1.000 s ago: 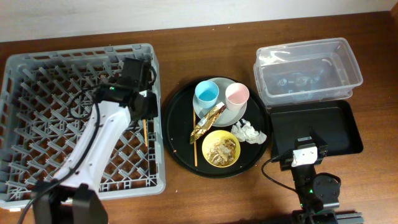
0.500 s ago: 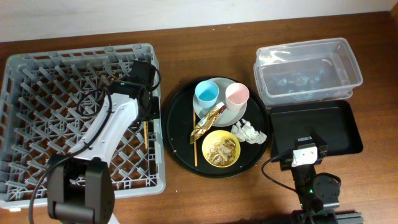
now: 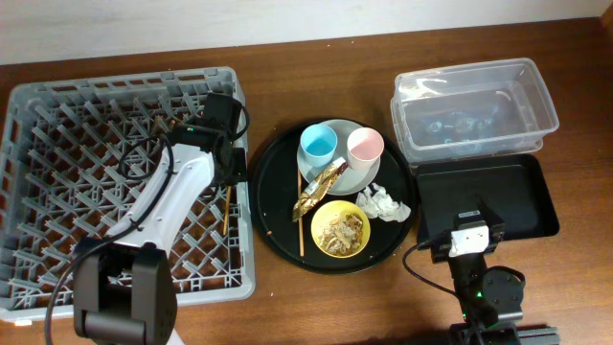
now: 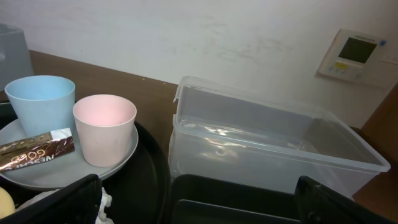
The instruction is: Sort waste into correct bins and load items into the dishwasher rack
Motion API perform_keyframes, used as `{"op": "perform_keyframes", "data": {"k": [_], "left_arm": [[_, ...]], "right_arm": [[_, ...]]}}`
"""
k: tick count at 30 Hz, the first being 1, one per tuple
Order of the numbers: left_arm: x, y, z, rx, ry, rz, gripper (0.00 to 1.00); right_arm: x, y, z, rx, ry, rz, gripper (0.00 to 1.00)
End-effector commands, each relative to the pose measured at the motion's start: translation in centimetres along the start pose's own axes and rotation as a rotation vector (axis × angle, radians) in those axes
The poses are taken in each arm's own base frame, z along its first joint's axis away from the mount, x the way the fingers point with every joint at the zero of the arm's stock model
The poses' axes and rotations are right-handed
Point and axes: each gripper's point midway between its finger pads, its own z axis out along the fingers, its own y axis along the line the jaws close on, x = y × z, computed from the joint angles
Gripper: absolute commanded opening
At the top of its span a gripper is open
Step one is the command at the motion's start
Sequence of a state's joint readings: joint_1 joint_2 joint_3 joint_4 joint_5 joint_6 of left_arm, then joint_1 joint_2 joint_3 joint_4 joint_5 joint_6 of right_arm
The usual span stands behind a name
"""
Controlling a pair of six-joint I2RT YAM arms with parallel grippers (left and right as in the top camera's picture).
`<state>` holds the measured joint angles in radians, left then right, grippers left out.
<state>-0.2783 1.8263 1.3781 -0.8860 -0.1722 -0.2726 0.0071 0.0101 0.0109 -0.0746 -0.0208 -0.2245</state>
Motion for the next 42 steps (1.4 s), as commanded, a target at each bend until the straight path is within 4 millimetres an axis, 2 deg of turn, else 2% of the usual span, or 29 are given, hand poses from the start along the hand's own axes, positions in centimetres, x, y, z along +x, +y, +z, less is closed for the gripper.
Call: {"op": "perform_keyframes", "data": {"k": [1, 3, 4, 5, 6, 8, 9, 11, 13, 16, 22, 26, 31, 33, 35, 36, 39, 42], "left_arm": [[-1.4, 0.7, -2.0, -0.013, -0.046, -0.019, 0.21], [-2.3, -0.1, -5.2, 0.068, -0.096, -0.027, 0.22], [-2.4, -1.0, -7.3, 0.144, -0.119, -0.029, 0.26], [-2.2, -1.8, -8.7, 0.208, -0.126, -0.026, 0.36], [-1.3, -3.5, -11.1, 0.341, -0.124, -0.013, 0.47], [-0.1, -4.7, -12.2, 0.390, -0.098, 0.012, 0.47], [0.6, -5.2, -12.2, 0.386, -0.080, 0.031, 0.42], [2.0, -6.6, -11.6, 0.382, -0.050, 0.074, 0.23], [2.8, -7.3, -10.8, 0.344, -0.038, 0.071, 0.15], [3.6, -8.9, -8.6, 0.258, -0.063, 0.067, 0.14], [4.1, -12.3, -4.6, 0.245, -0.074, 0.111, 0.13], [4.3, -13.0, -1.8, 0.226, -0.036, 0.114, 0.14], [5.8, -13.3, 2.6, 0.181, 0.056, 0.129, 0.14], [6.5, -13.7, 3.3, 0.194, 0.089, 0.132, 0.14], [7.1, -14.1, 3.8, 0.211, 0.119, 0.135, 0.20], [7.3, -14.1, 4.1, 0.210, 0.128, 0.136, 0.20], [7.9, -15.8, 3.6, 0.313, 0.166, 0.134, 0.20], [7.7, -16.2, 3.5, 0.334, 0.159, 0.133, 0.20]], "right_arm": [[0.2, -0.1, 0.0, 0.004, 0.004, 0.001, 0.99], [0.2, -0.1, 0.0, 0.004, 0.004, 0.001, 0.99], [0.2, -0.1, 0.0, 0.004, 0.004, 0.001, 0.99], [0.2, -0.1, 0.0, 0.004, 0.004, 0.001, 0.99], [0.2, -0.1, 0.0, 0.004, 0.004, 0.001, 0.99], [0.2, -0.1, 0.0, 0.004, 0.004, 0.001, 0.99], [0.2, -0.1, 0.0, 0.004, 0.004, 0.001, 0.99], [0.2, -0.1, 0.0, 0.004, 0.004, 0.001, 0.99], [0.2, -0.1, 0.0, 0.004, 0.004, 0.001, 0.99], [0.2, -0.1, 0.0, 0.004, 0.004, 0.001, 0.99], [0.3, -0.1, 0.0, 0.004, 0.004, 0.001, 0.99], [0.3, -0.1, 0.0, 0.004, 0.004, 0.001, 0.99], [0.2, -0.1, 0.0, 0.004, 0.004, 0.001, 0.99], [0.2, -0.1, 0.0, 0.004, 0.004, 0.001, 0.99], [0.2, -0.1, 0.0, 0.004, 0.004, 0.001, 0.99], [0.2, -0.1, 0.0, 0.004, 0.004, 0.001, 0.99], [0.2, -0.1, 0.0, 0.004, 0.004, 0.001, 0.99], [0.2, -0.1, 0.0, 0.004, 0.004, 0.001, 0.99]]}}
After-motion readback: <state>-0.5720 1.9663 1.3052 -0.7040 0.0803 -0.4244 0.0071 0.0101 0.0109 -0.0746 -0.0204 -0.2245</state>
